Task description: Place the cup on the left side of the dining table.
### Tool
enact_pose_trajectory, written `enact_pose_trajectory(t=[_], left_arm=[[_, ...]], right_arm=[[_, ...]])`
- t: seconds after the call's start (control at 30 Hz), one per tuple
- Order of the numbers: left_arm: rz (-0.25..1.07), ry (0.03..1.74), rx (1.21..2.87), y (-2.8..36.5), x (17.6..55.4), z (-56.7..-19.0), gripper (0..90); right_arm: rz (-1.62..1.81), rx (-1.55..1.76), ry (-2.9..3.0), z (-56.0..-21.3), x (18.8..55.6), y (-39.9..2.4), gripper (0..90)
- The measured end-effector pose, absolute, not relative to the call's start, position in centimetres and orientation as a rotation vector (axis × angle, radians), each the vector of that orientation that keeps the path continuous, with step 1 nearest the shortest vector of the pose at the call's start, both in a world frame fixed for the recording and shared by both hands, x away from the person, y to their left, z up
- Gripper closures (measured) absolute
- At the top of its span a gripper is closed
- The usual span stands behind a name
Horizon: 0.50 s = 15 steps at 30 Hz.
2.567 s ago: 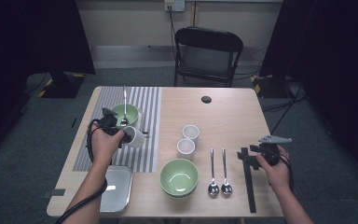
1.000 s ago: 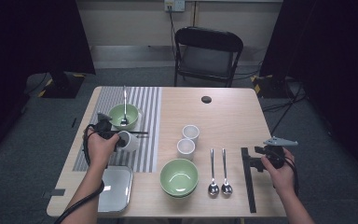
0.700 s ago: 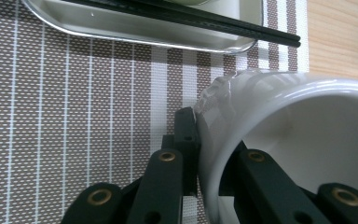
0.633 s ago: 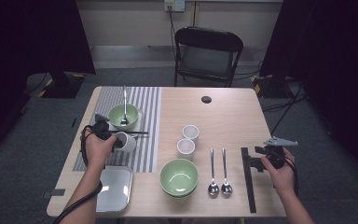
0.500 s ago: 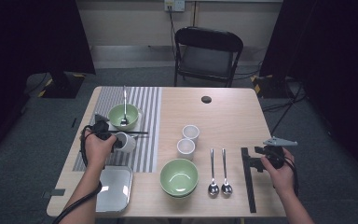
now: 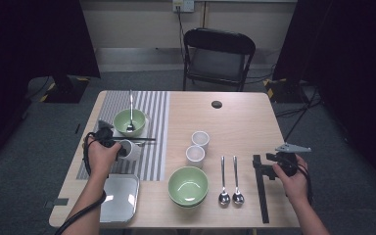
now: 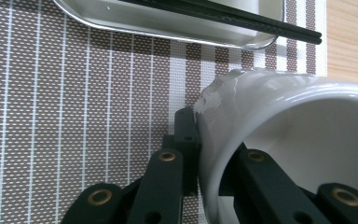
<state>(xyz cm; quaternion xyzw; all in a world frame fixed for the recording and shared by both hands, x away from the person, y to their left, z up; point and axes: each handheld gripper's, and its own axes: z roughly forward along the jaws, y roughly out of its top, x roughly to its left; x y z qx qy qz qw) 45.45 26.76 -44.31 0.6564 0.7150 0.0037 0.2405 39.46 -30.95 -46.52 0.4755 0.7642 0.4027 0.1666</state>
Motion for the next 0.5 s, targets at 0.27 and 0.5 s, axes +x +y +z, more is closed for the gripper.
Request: enact_pose_trajectory(t=[0.27,0.5], left_arm=[[0.02,1.977,1.802,26.87,45.7,-44.68,84.1],[0.013,1.977,1.794,27.14,45.72,-44.82,84.2]], right_arm=[[1.145,1.346,2.184,-46.53,39.69,-30.65,25.6],[1.149,1.342,2.187,-46.57,39.76,-30.47,25.6]])
